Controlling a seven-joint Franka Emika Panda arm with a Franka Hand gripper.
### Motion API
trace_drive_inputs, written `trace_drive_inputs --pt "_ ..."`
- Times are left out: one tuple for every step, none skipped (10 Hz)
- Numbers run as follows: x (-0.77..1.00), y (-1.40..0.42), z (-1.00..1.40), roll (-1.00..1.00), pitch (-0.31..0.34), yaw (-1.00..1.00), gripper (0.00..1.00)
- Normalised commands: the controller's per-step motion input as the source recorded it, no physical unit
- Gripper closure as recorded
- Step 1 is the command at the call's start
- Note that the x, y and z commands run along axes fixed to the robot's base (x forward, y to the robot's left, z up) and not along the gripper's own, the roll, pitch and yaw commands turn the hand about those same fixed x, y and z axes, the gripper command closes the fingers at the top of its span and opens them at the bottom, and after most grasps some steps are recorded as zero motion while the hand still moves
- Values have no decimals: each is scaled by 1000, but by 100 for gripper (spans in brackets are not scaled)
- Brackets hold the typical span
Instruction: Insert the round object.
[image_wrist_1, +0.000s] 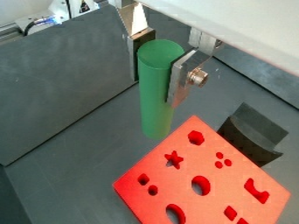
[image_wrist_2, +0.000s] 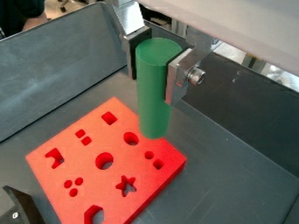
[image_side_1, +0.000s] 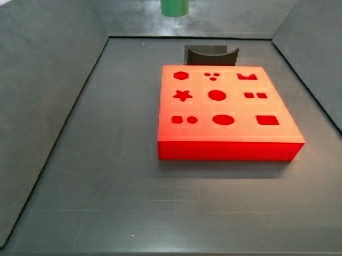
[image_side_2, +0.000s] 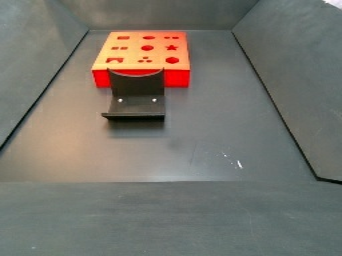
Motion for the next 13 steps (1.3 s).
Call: trace_drive_inputs --pt "286 51 -294 10 -10 34 100" --pt "797 274 -217 89 0 263 100" --pt "803 257 -186 100 0 266 100" --pt "820 246 -169 101 0 263 100" --pt "826 249 -174 97 0 257 100" --pt "849 249 -160 94 0 249 100" --pt "857 251 -160 94 0 240 100" --pt "889 249 -154 79 0 217 100" --pt "997 260 -166 4 -4 137 100" --pt "1000 269 -240 0 -51 103 100" --pt "994 260 -269 -20 -74 103 100" --pt "949 257 -357 -80 -114 111 100" --pt "949 151 -369 -126 -159 94 100"
